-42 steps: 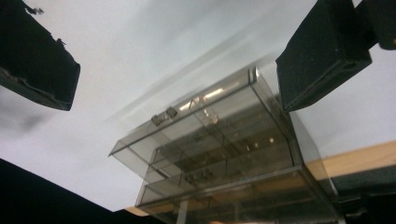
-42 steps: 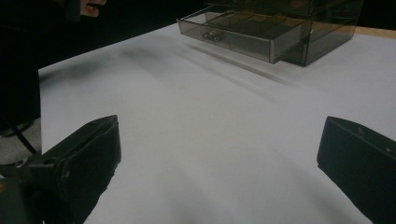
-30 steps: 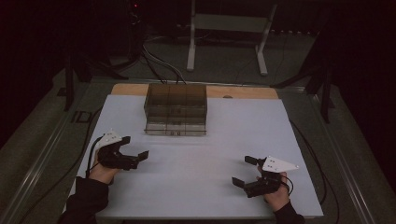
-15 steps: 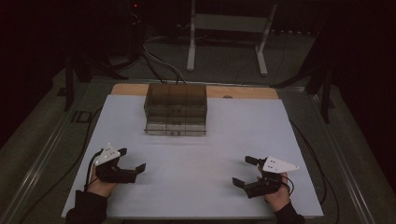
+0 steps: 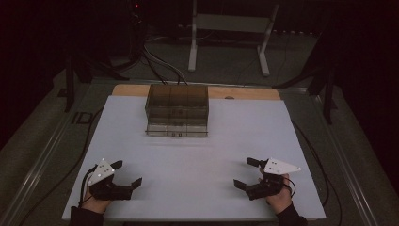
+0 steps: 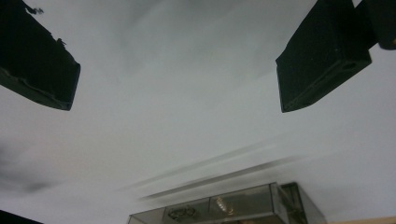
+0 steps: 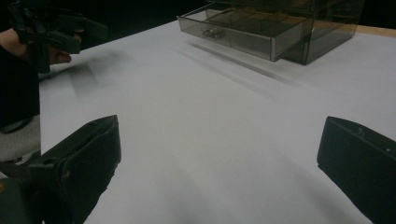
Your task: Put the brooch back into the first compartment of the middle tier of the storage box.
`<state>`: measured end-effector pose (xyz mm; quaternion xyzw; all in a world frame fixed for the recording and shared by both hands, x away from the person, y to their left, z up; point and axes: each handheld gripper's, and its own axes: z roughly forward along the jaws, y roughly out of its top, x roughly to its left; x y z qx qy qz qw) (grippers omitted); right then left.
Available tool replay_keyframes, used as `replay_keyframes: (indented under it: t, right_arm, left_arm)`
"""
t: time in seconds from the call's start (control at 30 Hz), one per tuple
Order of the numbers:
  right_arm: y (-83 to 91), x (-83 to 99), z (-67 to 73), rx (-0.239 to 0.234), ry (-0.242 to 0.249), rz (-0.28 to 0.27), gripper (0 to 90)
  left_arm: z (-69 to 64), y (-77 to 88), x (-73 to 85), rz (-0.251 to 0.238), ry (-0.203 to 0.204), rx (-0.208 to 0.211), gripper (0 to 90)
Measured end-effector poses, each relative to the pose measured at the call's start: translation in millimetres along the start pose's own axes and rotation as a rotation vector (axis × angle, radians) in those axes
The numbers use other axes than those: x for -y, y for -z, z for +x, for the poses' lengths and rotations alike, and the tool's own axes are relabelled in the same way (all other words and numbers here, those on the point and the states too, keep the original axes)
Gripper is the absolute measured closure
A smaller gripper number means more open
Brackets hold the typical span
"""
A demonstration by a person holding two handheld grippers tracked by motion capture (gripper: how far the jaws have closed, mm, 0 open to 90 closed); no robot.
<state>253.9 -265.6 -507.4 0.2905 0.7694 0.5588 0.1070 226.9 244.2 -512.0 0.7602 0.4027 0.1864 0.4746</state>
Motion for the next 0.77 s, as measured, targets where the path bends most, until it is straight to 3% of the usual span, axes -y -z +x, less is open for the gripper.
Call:
replay_keyframes:
  t: [0.13,0.27,0.77]
  right_arm:
    - [-0.4,0.0,-0.8,0.000,-0.003,-0.001,0.0]
    - [-0.6,-0.2,-0.1,0.000,0.001,0.000,0.0]
    - [-3.0,-0.5,0.2,-0.008,0.001,0.006,0.0]
  left_arm:
    - [-0.4,4.8,4.3,0.009,-0.011,-0.018,0.3]
    - [-1.1,8.3,3.9,-0.020,-0.004,-0.013,0.3]
    - [-7.3,1.9,2.3,-0.013,-0.021,0.004,0.3]
